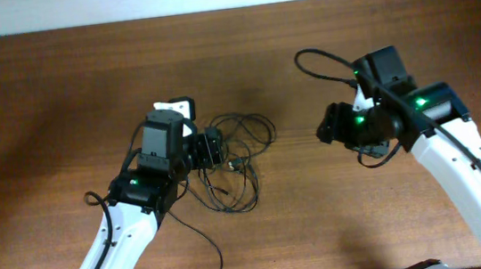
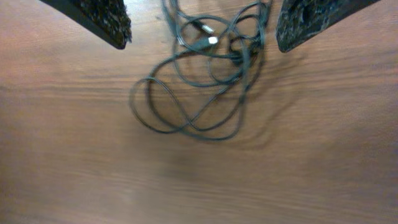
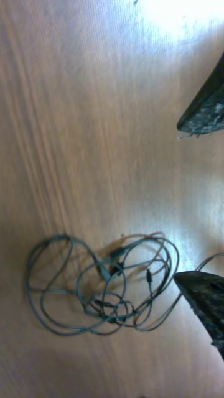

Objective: Untangle cables

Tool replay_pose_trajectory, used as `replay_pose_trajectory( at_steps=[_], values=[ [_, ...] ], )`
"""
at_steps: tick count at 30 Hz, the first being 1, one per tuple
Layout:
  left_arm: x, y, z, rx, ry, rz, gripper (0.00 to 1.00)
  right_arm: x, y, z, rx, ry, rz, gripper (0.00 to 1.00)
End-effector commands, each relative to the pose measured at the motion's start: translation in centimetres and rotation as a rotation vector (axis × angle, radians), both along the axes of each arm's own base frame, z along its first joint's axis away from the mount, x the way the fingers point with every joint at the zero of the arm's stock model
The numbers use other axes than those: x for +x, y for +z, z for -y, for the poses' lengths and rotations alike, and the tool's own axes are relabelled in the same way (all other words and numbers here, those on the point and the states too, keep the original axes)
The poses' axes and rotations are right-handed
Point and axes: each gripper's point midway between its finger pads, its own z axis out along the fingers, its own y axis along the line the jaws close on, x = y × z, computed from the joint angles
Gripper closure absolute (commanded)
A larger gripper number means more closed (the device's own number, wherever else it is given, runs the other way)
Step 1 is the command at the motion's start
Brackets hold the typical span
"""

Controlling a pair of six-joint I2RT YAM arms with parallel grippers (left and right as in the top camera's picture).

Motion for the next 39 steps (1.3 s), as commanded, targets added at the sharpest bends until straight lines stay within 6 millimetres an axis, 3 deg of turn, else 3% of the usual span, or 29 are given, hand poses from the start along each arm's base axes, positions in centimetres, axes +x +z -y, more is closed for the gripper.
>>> replay_pose_trajectory(
  at_steps=[1, 2, 3, 5, 7, 10, 15, 19, 31, 32, 34, 37, 39],
  values=[
    [-0.4, -1.6, -2.6, 0.051, 0.178, -0.069, 0.25, 0.4, 0.1, -1.6, 0.022, 0.04, 0.031, 0.28],
    [-0.6, -2.0, -2.7, 0.042, 0.206, -0.092, 0.29, 0.7, 0.3, -1.8, 0.027, 0.041, 0.045, 0.28],
    [-0.6, -2.5, -2.7, 0.029, 0.226, -0.114, 0.46, 0.9, 0.4, -1.8, 0.03, 0.041, 0.053, 0.28],
    [-0.7, -3.6, -2.7, 0.037, 0.236, -0.149, 0.64, 1.1, 0.5, -1.9, 0.033, 0.041, 0.063, 0.28],
    [-0.6, -5.4, -2.3, 0.043, 0.223, -0.202, 0.64, 1.0, 0.4, -1.9, 0.032, 0.041, 0.06, 0.28],
    [0.0, -7.5, -1.6, 0.051, 0.182, -0.236, 0.75, 0.9, 0.4, -1.8, 0.031, 0.041, 0.056, 0.28],
    [1.6, -9.9, -1.1, 0.152, 0.051, -0.205, 0.75, 0.9, 0.4, -1.8, 0.03, 0.042, 0.056, 0.27],
    [2.5, -9.7, -1.7, 0.212, 0.041, -0.155, 0.73, 0.9, 0.4, -1.8, 0.031, 0.042, 0.056, 0.27],
    [1.5, -13.0, -1.4, 0.219, 0.01, -0.257, 0.8, 0.9, 0.4, -1.8, 0.031, 0.042, 0.056, 0.26],
    [1.4, -13.3, -1.5, 0.225, 0.012, -0.262, 0.82, 0.9, 0.4, -1.8, 0.031, 0.042, 0.056, 0.26],
    [1.6, -13.6, -2.2, 0.262, 0.036, -0.261, 1.0, 0.9, 0.4, -1.8, 0.03, 0.041, 0.057, 0.26],
    [3.1, -12.4, -3.8, 0.332, 0.115, -0.186, 1.0, 1.3, 0.1, -1.0, -0.016, 0.022, 0.068, 0.26],
    [4.1, -10.3, -3.4, 0.302, 0.117, -0.139, 1.0, 1.3, -0.4, -0.4, -0.054, 0.009, 0.057, 0.27]
  ],
)
